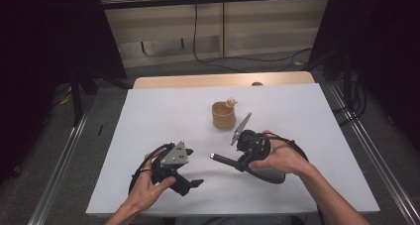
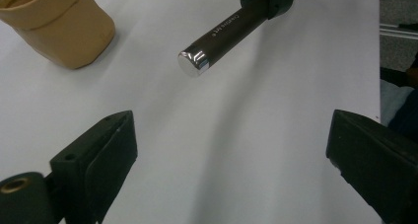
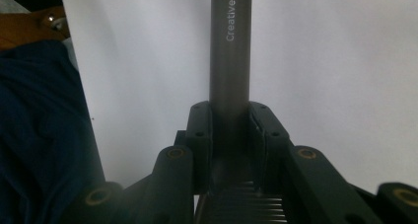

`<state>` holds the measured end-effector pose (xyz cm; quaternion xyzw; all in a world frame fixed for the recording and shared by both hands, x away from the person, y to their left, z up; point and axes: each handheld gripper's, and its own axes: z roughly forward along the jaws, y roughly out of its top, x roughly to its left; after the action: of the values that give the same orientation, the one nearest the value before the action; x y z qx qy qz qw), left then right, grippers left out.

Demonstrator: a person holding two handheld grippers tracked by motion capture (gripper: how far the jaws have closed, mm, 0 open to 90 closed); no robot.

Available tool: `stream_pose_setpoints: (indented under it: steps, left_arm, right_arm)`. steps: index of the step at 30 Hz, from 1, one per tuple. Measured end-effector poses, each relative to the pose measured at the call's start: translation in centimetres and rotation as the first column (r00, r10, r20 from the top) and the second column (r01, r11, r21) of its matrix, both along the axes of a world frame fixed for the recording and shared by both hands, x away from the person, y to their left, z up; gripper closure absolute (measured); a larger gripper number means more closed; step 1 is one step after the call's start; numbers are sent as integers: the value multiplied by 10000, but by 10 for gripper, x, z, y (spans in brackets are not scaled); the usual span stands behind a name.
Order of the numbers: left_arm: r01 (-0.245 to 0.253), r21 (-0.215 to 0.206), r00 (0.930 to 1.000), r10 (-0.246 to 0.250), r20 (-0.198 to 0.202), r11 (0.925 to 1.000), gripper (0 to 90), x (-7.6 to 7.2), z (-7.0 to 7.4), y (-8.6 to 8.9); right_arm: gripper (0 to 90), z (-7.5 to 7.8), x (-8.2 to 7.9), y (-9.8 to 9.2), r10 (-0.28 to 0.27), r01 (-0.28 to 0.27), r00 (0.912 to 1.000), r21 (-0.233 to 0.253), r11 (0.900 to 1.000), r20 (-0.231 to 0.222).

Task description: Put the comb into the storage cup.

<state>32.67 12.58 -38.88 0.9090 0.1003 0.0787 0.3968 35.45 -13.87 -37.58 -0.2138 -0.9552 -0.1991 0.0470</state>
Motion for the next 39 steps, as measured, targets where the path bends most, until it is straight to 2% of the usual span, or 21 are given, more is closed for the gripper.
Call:
stream_pose_setpoints:
  steps: [2,6,11,13,16,17,19,22,23,28,31,32,35,36,39]
  left_arm:
    - [66,38,10000,-66,44,10000,59,4,1,-3]
    - [334,294,9991,-327,-266,9990,61,11,2,-7]
    - [719,748,9973,-709,-165,9946,61,10,2,-15]
    - [929,1004,9956,-936,19,9906,61,7,1,-18]
    - [1626,1111,9866,-1631,-51,9804,59,6,0,-20]
    - [1740,1295,9846,-1745,-76,9762,52,5,0,-22]
    - [1767,1518,9835,-1805,117,9725,58,5,-1,-24]
    - [1872,1674,9811,-1927,172,9679,59,7,-2,-27]
    - [1911,1745,9807,-1952,68,9659,59,8,-2,-28]
    - [2020,2011,9771,-2113,255,9585,67,9,-7,-34]
    - [2061,2334,9738,-2227,467,9503,105,8,-9,-35]
    - [2118,2378,9721,-2294,489,9479,106,7,-9,-35]
    - [2103,2404,9710,-2310,612,9476,136,8,-9,-36]
    - [1966,2237,9744,-2156,637,9546,141,8,-9,-36]
    - [2054,2257,9723,-2249,638,9523,182,11,-9,-36]
  right_arm:
    - [727,1,1,0,-5,5,10000,15,10000,20]
    - [728,2,3,2,70,-69,10000,-127,9999,3]
    - [727,2,4,6,159,-165,9997,-353,9992,-163]
    - [727,0,5,6,194,-206,9995,-455,9988,-254]
    - [727,-2,6,6,163,-178,9993,-442,9989,-330]
    - [728,-2,7,6,195,-211,9992,-458,9987,-347]
    - [727,-3,8,6,225,-247,9985,-451,9987,-492]
    - [728,-4,9,7,321,-355,9977,-557,9978,-596]
    - [727,-4,9,8,330,-366,9975,-566,9977,-627]
    - [727,-6,9,11,478,-522,9955,-533,9972,-813]
    - [728,-6,9,15,527,-590,9938,-625,9963,-979]
    - [727,-6,10,16,719,-784,9927,-646,9948,-972]
    - [727,-6,10,19,760,-823,9921,-605,9948,-998]
    - [727,-6,10,20,758,-826,9917,-630,9946,-1041]
    - [727,-6,8,25,875,-942,9901,-576,9939,-1097]
